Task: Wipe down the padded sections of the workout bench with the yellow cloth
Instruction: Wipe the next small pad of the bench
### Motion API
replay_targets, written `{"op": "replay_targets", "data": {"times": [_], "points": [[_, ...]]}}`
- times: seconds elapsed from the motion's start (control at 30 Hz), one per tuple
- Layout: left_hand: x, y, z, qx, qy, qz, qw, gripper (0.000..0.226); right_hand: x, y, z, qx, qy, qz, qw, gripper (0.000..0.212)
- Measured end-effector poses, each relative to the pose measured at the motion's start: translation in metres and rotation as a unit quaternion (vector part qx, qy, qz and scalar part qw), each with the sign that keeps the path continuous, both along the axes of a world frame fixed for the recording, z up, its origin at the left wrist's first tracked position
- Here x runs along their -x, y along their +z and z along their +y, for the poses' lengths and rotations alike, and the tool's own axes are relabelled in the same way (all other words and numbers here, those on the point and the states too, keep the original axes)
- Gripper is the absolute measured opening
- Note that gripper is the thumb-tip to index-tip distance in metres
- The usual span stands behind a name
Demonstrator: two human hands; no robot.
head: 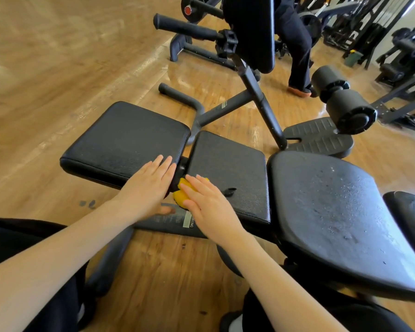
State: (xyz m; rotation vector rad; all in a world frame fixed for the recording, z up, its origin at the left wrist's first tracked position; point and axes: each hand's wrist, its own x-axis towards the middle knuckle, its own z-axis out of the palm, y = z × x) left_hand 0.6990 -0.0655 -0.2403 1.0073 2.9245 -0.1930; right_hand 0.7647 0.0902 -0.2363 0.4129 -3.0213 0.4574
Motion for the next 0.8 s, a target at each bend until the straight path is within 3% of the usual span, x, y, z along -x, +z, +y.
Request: {"op": "replay_targets", "data": {"times": [0.13,0.33,0.43,0.6,0.8], "points": [[-0.001,-0.001,-0.004,-0.002,-0.010,0.008,1.000,0.099,-0.009,0.000,0.015,-0.005,0.011,0.010,1.000,0.051],[0.000,-0.002,-0.005,-0.023,-0.008,0.012,1.000,0.096,-0.043,-0.028,0.061,0.012,-0.119,0.089,0.989,0.060],[-0.001,-0.005,-0.006,-0.017,-0.009,0.019,1.000,0.093,-0.028,-0.032,0.032,-0.023,-0.085,0.145,0.986,0.057],[0.000,-0.005,-0.003,0.004,-0.009,0.028,1.000,0.094,0.004,-0.041,-0.014,-0.038,0.009,0.165,0.986,0.049],[-0.002,-0.002,-0.003,-0.008,-0.006,0.013,1.000,0.099,-0.021,-0.029,0.046,-0.142,0.010,0.093,0.985,0.068]]}}
